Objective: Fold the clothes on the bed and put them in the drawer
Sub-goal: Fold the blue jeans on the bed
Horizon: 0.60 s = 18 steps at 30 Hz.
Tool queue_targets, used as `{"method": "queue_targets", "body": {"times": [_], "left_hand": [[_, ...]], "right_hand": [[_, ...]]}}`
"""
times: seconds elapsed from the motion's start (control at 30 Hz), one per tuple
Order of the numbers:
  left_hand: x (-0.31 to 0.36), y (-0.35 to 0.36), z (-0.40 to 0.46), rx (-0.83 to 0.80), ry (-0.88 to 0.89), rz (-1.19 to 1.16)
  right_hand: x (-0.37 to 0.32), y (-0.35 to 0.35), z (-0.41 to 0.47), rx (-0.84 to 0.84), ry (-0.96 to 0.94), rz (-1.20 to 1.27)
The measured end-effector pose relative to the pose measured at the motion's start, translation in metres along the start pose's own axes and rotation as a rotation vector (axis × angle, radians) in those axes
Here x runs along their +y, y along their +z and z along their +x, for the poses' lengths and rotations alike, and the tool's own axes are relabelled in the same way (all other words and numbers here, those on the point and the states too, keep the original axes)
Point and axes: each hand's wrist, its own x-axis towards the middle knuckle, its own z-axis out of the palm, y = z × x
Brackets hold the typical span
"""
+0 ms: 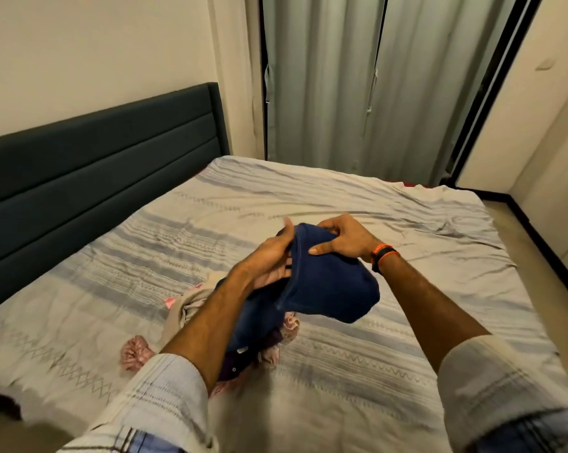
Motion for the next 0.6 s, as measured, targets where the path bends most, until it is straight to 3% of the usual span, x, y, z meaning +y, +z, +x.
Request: {"method": "queue_targets", "body": {"times": [0.07,0.23,0.33,0.4,0.53,0.6], "left_hand": [[-0.008,-0.005,-0.001,-0.033,-0.162,-0.124],[-0.037,-0.024,0.013,0.287,-0.351,-0.295],[-0.051,-0.042,0.011,0.258,-0.442,-0.461],[-0.05,-0.047,0.013,0.227,-0.413,-0.55],[-0.031,-0.037,0.025,0.288,-0.245,-0.296],[-0.022,-0.033,0.03,0.308,-0.226,-0.19]], "right_hand": [[0.01,0.014,-0.004,0.005,0.013,-0.008],[0.015,0.045,-0.005,0.057,-0.007,-0.05],[0.011,0.037,-0.008,0.075,0.0,0.025],[0.004,0.028,-0.013,0.022,-0.025,0.095],[-0.005,0.015,-0.018,-0.191,-0.032,0.076],[-0.003,0.014,-0.022,-0.37,0.104,0.074]]}}
